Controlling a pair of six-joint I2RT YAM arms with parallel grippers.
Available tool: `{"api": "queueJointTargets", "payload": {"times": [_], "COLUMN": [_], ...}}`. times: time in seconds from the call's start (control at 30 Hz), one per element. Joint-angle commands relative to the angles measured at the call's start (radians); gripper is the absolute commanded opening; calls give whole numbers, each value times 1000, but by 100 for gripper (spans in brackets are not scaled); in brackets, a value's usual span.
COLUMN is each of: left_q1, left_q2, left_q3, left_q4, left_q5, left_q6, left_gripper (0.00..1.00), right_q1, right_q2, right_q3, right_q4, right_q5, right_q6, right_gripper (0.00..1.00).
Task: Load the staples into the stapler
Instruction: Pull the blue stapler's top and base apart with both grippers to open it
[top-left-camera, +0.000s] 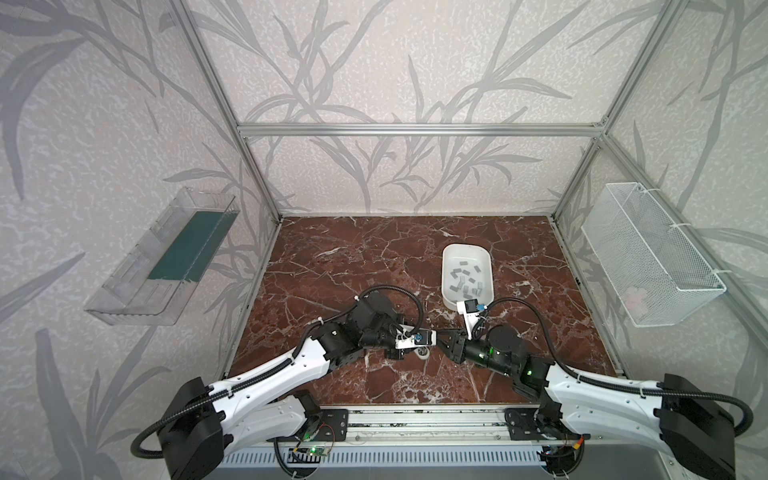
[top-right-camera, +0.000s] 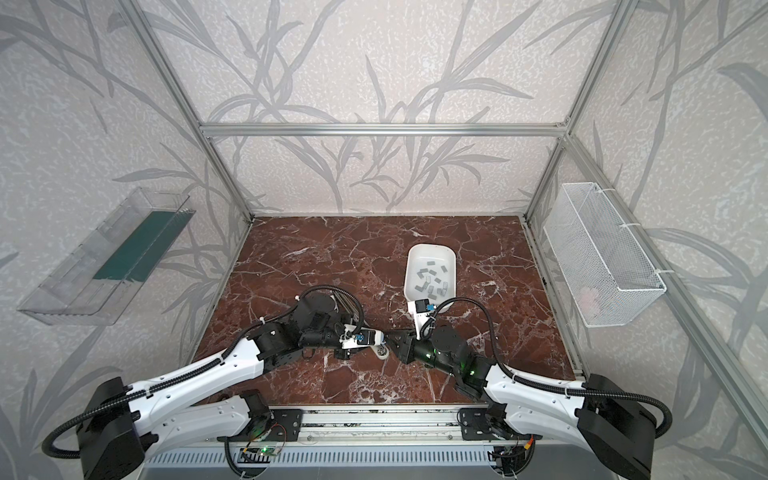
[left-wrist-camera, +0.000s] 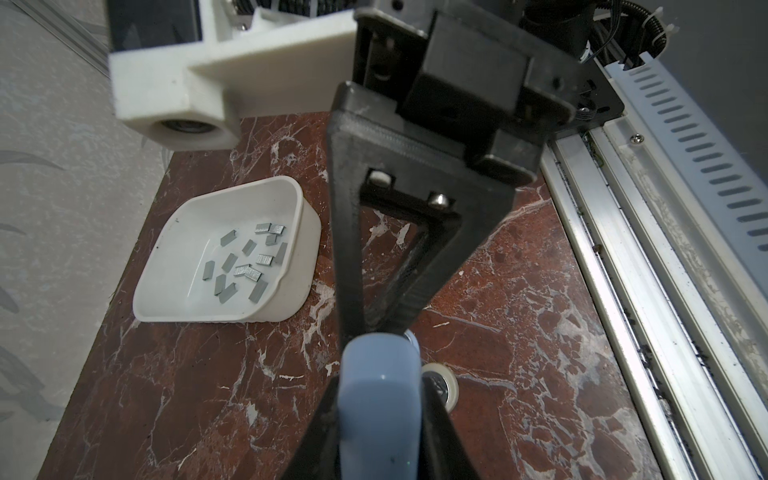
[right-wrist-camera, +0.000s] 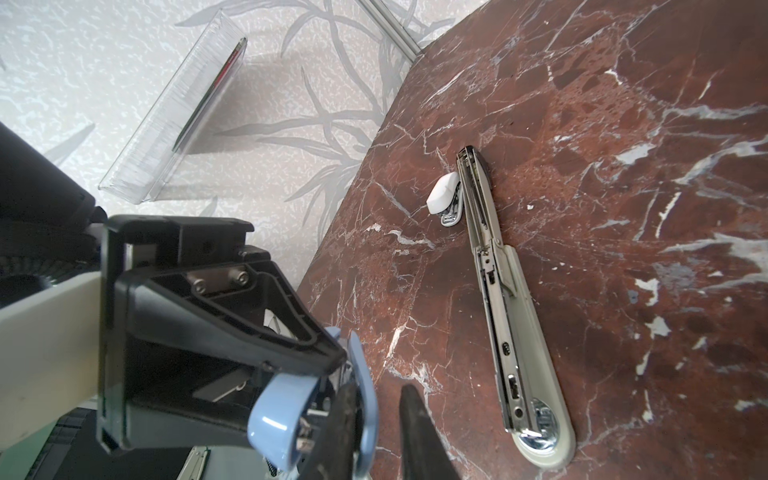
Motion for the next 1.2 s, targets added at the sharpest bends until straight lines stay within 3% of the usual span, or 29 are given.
{"api": "queueJointTargets", "payload": {"times": [0.0, 0.2, 0.43, 0.7, 0.93, 1.17], "left_q1": [-5, 3, 40, 201, 226, 266], "left_q2": [-18, -1, -9, -44, -118, -163], "left_q3": [6, -1, 3, -69, -100, -149], "left_q4": [91, 132, 144, 339, 324, 381], "left_q5": [30, 17, 52, 263, 265, 353], "left_q6": [9, 3, -10, -163, -168, -192], "left_gripper": [0, 0, 0, 0, 0, 0], "right_q1": [-6, -19, -36, -93, -141, -222], "right_q2": [30, 84, 128, 153, 249, 170], "right_q3": [22, 15, 10, -37, -79, -112], "right_q4": [81, 192, 227, 253, 322, 230], "right_q5": [-53, -107, -126, -130, -128, -125], "right_q6": [33, 75, 104, 135, 147, 143], "right_gripper": [21, 23, 0, 0, 0, 0]}}
